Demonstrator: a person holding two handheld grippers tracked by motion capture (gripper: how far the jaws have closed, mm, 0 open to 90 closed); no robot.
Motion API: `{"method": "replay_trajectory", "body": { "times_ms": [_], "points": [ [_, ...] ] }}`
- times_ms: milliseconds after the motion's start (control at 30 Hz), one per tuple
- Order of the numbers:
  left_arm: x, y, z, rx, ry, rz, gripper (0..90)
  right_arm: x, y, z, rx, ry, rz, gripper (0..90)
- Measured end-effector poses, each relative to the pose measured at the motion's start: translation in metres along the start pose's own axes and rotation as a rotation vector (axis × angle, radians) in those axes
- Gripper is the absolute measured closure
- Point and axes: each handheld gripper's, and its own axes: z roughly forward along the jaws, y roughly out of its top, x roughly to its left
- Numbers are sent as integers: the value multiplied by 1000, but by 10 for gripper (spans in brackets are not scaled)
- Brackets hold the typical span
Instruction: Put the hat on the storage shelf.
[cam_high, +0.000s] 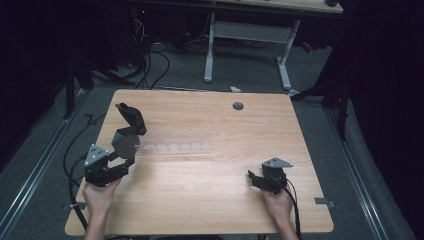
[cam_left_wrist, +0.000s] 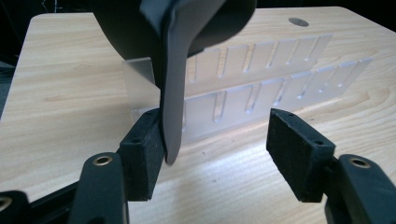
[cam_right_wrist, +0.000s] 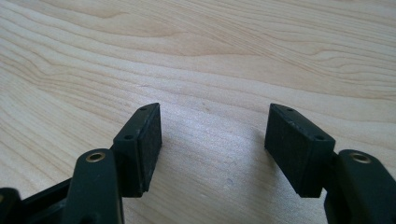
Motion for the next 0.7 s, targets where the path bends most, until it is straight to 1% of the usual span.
{"method": "replay_trajectory", "body": {
  "times_ms": [67,300,333,500,567,700],
  "points": [
    [-1,-3,-3,0,5,5,384,0,0,0,-1,0,-2,368],
    [-2,-9,-13,-18,11,-15,380,0,0,0,-1,0,-1,368],
    [-1,-10,-15,-17,6,-24,385,0,0,0,-1,1,-2,368],
    [-1,-16,-19,-15,10,-26,387,0,0,0,-1,-1,0,368],
    [-3,-18,-20,-13,3,-25,388,0,0,0,-1,0,-2,368],
    [-12,-23,-20,5,-27,-20,388,0,0,0,-1,-1,-1,368]
  ]
}}
